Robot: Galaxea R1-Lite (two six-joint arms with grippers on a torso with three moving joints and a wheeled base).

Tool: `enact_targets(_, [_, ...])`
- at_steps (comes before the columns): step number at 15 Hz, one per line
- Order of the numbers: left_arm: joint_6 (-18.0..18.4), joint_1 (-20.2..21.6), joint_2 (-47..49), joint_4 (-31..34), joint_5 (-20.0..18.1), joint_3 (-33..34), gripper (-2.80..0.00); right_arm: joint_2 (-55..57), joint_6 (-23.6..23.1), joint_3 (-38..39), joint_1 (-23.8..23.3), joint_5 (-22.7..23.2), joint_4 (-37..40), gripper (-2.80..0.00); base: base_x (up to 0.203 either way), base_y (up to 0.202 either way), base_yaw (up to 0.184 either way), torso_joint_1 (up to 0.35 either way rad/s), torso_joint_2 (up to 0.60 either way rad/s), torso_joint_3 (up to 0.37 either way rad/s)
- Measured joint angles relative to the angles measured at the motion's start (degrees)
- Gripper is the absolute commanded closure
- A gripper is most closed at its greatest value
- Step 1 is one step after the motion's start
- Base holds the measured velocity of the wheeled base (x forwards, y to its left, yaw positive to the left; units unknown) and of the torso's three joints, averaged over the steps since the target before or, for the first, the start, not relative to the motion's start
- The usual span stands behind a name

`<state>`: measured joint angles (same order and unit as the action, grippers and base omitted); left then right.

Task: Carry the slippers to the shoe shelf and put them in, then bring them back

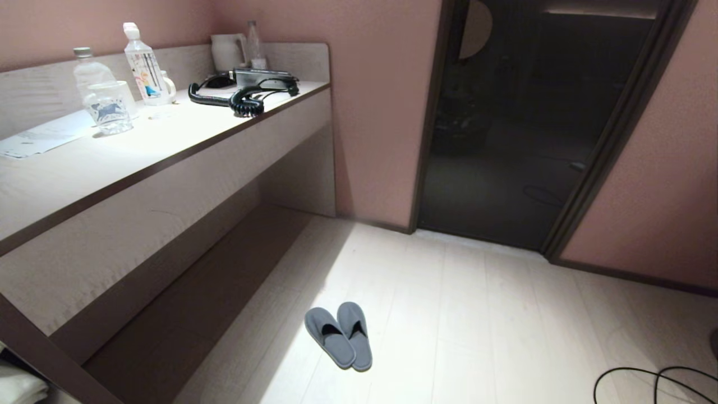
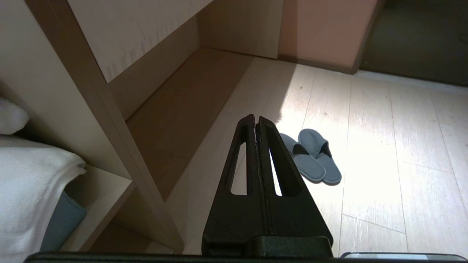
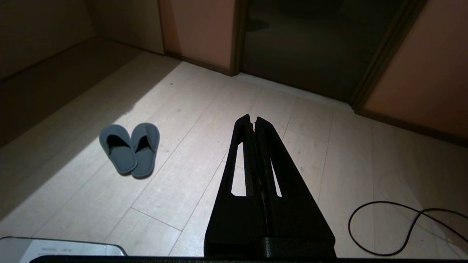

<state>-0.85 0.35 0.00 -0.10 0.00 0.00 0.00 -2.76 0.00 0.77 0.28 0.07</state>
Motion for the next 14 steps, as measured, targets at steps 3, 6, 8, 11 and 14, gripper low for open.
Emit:
enact_targets(3, [0.0, -0.05, 0.0, -0.01, 0.0, 0.0, 0.0, 0.0, -0.12, 0.0, 0.0, -0.01, 0.0, 0.0, 0.0, 0.0, 0.0, 0.003, 0.0, 0.195])
enact_targets(6, [-0.02, -0.05, 0.0, 0.0, 0.0, 0.0, 0.0, 0.0, -2.51, 0.0, 0.0, 0.27, -0.12, 0.0, 0.0, 0.0, 0.0, 0.002, 0.0, 0.206])
enact_targets(8, [0.01, -0.02, 0.0, -0.01, 0.0, 0.0, 0.0, 0.0, -4.05, 0.0, 0.0, 0.24, -0.28, 0.0, 0.0, 0.0, 0.0, 0.0, 0.0, 0.202])
enact_targets(11, [0.0, -0.02, 0.0, -0.06, 0.0, 0.0, 0.0, 0.0, -2.32, 0.0, 0.0, 0.18, -0.1, 0.0, 0.0, 0.0, 0.0, 0.0, 0.0, 0.203])
enact_targets(14, [0.0, -0.02, 0.0, -0.11, 0.0, 0.0, 0.0, 0.0, -3.39, 0.0, 0.0, 0.23, -0.21, 0.0, 0.0, 0.0, 0.0, -0.001, 0.0, 0.202])
